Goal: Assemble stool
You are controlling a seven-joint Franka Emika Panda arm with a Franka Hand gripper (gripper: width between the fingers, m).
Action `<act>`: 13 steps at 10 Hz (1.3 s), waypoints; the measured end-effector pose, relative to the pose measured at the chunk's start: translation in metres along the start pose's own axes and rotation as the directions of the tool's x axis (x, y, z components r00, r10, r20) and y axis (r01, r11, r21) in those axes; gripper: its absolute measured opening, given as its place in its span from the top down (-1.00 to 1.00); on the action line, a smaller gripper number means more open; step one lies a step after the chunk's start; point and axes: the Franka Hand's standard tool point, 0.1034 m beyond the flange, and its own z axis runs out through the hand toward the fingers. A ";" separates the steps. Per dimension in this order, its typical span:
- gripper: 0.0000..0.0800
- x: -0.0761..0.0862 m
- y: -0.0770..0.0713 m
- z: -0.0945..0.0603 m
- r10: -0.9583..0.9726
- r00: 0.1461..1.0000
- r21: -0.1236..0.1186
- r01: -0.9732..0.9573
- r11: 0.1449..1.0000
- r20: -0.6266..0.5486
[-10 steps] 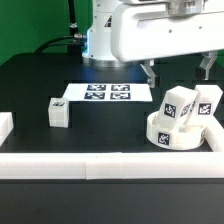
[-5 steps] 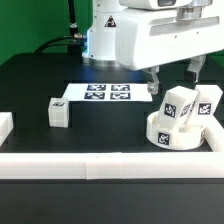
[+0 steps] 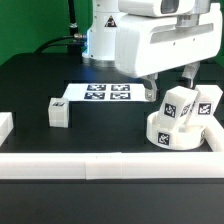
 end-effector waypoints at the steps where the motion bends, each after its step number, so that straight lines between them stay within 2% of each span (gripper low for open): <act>1: -0.62 -0.001 0.000 0.002 0.001 1.000 0.001 -0.001 1.000 0.002; 3: -0.60 0.001 -0.004 0.003 0.015 1.000 0.002 -0.015 1.000 0.003; 5: 0.16 0.003 -0.009 0.006 0.024 1.000 0.008 -0.024 1.000 0.005; 10: 0.16 0.003 -0.008 0.006 0.093 0.996 0.008 -0.093 0.996 0.004; 13: 0.16 0.004 -0.013 0.007 0.439 0.898 0.012 -0.439 0.898 -0.022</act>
Offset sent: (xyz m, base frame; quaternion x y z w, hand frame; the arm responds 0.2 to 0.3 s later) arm -0.0031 0.0124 -0.0061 0.0112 -0.0062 0.0181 0.9998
